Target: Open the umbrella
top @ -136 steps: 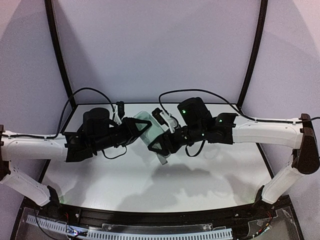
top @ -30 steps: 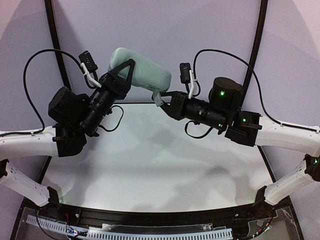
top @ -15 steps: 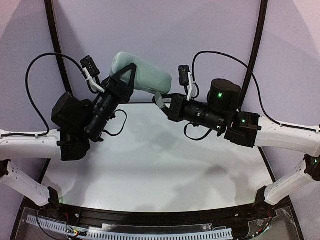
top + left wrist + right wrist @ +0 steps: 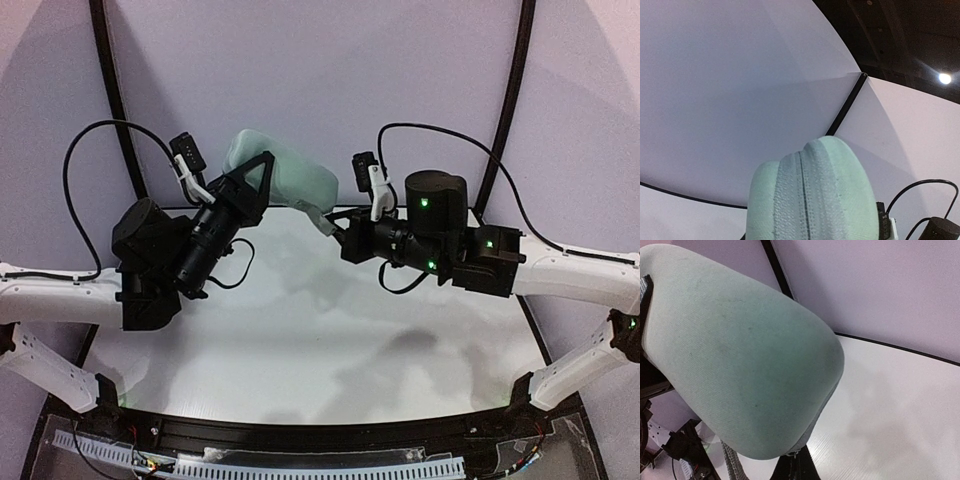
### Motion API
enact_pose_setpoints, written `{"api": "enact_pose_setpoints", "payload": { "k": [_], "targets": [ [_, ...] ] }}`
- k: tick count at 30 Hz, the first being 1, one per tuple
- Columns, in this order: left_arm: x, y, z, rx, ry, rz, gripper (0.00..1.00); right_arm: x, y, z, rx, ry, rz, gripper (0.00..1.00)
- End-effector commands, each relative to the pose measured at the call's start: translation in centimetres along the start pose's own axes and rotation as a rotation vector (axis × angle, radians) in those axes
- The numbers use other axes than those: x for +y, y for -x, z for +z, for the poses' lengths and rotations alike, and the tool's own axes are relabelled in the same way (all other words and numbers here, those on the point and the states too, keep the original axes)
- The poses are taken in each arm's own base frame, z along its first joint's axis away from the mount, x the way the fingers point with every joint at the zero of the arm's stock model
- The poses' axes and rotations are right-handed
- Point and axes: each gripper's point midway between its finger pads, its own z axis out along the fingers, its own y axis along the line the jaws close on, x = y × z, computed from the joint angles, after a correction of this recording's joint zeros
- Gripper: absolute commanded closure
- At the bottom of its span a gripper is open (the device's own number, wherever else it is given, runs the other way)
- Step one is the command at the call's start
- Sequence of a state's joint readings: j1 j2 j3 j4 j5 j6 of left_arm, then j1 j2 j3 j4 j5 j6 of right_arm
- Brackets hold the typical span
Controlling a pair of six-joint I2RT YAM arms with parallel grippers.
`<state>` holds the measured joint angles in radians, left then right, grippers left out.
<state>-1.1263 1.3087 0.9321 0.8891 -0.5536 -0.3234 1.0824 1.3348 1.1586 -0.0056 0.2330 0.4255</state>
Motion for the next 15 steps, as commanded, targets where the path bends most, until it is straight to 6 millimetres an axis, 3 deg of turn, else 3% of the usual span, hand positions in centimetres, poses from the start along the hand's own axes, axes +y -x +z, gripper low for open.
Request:
{"api": "enact_pose_setpoints", "payload": {
  "k": [1,8,15],
  "targets": [
    [-1.0,3.7,-0.8,-0.043,-0.018,-0.091,0.99,-4.4,1.3,-1.7,-0.056,-0.223,-0.061,1.0],
    [-0.2,3.0,-1.9,0.112,0.036,-0.084,0.99,-6.4,2.3,-3.0,-0.083,-0.314,-0.183,1.0],
    [1.5,0.9,-4.0,0.33,0.121,-0.039,0.99,-6.2,2.6,-3.7,-0.074,-0.288,-0.357,1.0]
  ]
}}
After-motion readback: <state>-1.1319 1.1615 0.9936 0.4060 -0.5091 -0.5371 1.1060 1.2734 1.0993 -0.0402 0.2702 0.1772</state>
